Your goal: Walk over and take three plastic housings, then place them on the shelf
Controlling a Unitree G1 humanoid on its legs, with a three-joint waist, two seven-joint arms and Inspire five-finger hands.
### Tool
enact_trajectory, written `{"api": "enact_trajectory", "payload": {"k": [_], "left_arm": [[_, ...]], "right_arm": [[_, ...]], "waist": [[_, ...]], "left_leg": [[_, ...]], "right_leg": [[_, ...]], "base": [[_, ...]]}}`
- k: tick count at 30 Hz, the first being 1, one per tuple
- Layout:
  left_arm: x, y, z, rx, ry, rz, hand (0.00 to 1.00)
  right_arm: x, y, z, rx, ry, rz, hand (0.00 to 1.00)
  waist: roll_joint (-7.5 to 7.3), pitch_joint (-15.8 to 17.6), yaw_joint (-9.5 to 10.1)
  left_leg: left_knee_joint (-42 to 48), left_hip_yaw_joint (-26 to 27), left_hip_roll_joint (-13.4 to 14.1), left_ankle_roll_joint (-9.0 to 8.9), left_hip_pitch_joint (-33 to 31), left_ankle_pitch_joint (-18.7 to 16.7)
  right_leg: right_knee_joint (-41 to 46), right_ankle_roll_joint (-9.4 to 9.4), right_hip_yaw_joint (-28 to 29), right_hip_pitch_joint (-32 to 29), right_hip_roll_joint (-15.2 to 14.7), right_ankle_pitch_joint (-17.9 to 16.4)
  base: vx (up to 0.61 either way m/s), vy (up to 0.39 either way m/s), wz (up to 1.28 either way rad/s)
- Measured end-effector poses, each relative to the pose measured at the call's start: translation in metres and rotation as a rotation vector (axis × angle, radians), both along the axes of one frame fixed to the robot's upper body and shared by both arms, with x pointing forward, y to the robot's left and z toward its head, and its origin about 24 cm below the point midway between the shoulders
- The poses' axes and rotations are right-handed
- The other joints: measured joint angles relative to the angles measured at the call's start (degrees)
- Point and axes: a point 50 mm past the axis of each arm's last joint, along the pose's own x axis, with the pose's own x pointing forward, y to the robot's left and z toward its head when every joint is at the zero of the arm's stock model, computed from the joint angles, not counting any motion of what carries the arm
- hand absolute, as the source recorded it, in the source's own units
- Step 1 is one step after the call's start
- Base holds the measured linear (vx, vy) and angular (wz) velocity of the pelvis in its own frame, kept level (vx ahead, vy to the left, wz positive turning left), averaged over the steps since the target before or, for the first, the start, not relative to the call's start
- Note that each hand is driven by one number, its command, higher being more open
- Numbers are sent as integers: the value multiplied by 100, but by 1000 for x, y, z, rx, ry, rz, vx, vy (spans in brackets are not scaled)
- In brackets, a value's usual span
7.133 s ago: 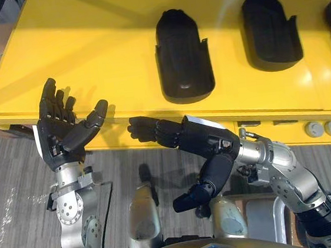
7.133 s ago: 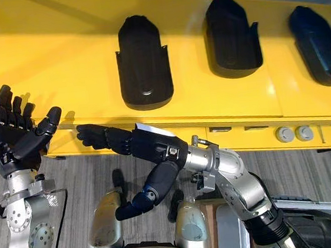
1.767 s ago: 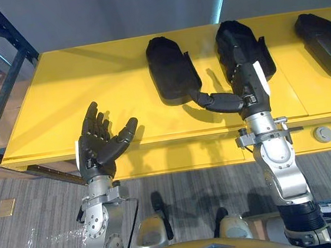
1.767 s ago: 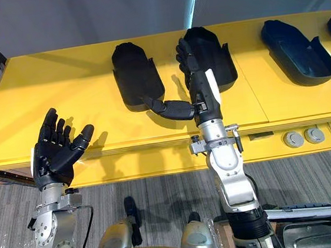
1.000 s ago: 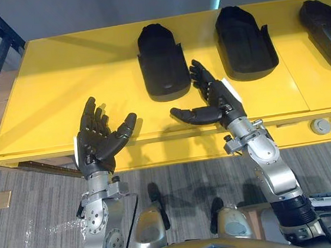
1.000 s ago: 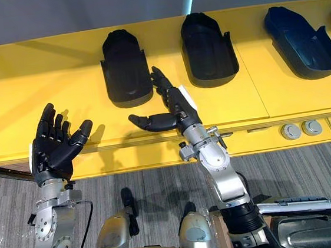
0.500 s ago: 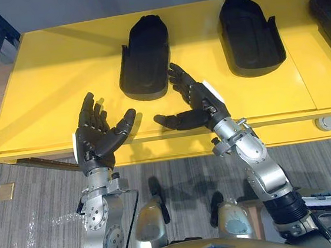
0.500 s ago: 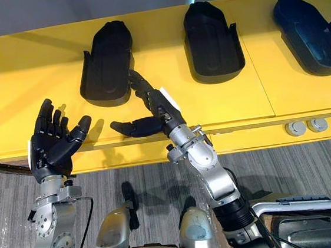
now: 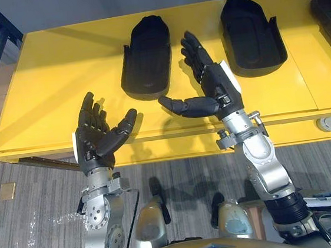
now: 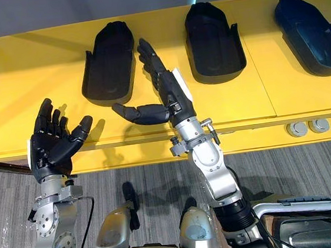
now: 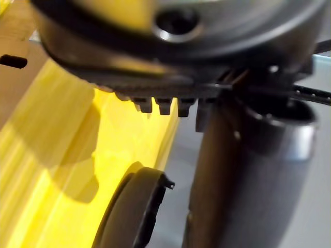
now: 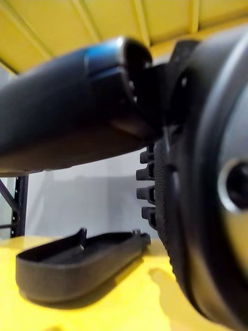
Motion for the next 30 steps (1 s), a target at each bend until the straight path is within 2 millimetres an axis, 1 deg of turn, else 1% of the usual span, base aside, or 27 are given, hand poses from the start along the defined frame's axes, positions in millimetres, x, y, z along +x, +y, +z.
{"api": "enact_trajectory", "payload": {"k": [2, 3, 5, 9, 12, 16, 20, 25, 29, 30], "left_arm": [[1, 2, 3, 35, -11, 8, 100], [1, 3, 3, 37, -13, 10, 100], [2, 6, 6, 44, -21, 16, 100], [4, 11, 10, 58, -22, 15, 100], [4, 11, 10, 60, -13, 14, 100], [7, 11, 10, 56, -2, 18, 100], [9, 10, 10, 52, 7, 1, 100], [18, 8, 8, 17, 27, -64, 100], [26, 8, 0, 10, 66, -98, 100], [28, 8, -4, -14, 83, -114, 100]], "right_arm": [[-7, -1, 8, 3, -57, 21, 100], [-8, -1, 9, 4, -63, 21, 100], [-12, -8, 4, 2, -50, 7, 100], [-20, -24, -14, -11, 27, -41, 100], [-22, -30, -20, -13, 58, -59, 100], [-25, -37, -26, -14, 88, -91, 100], [-27, -39, -29, -14, 103, -100, 100], [-28, -39, -31, -19, 111, -103, 100], [-28, -39, -31, -20, 110, -102, 100], [-28, -39, -31, -20, 111, -101, 100]], "waist": [[4, -2, -10], [4, -2, -10], [24, -27, -17], [85, -64, -55], [94, -73, -147], [106, -105, -159], [164, -190, -162], [166, -318, -177], [135, -370, -251], [134, -370, -271]], "left_leg": [[-4, 4, -2, 0, 36, 0], [-12, 6, -5, 0, 65, 0], [-16, 1, -27, -8, 111, -17], [-23, 22, -64, -26, 111, -53], [-22, 42, -78, 8, 119, -32], [-23, 114, -77, 15, 187, -28], [-44, 148, -81, 15, 188, -29], [-68, 154, -90, 29, 191, -18], [-73, 178, -92, 34, 209, -15], [-86, 203, -93, 36, 231, -13]], "right_leg": [[-1, 1, 6, 31, -2, 0], [-3, 5, 8, 58, -4, -4], [-3, 22, 8, 111, -17, -21], [-15, 41, 19, 101, -62, -11], [-15, 61, 44, 94, -76, 5], [-13, 65, 134, 105, -79, 7], [-15, 71, 172, 77, -79, 11], [-18, 82, 189, 69, -80, 22], [-22, 91, 214, 70, -81, 30], [-25, 96, 235, 72, -80, 35]], "base": [[0, 0, 0], [0, 0, 0], [-3, -2, 4], [0, 0, 0], [0, 3, -1], [2, -2, -10], [-1, -3, -3], [0, 0, 0], [-2, 0, -1], [-8, 2, -9]]}}
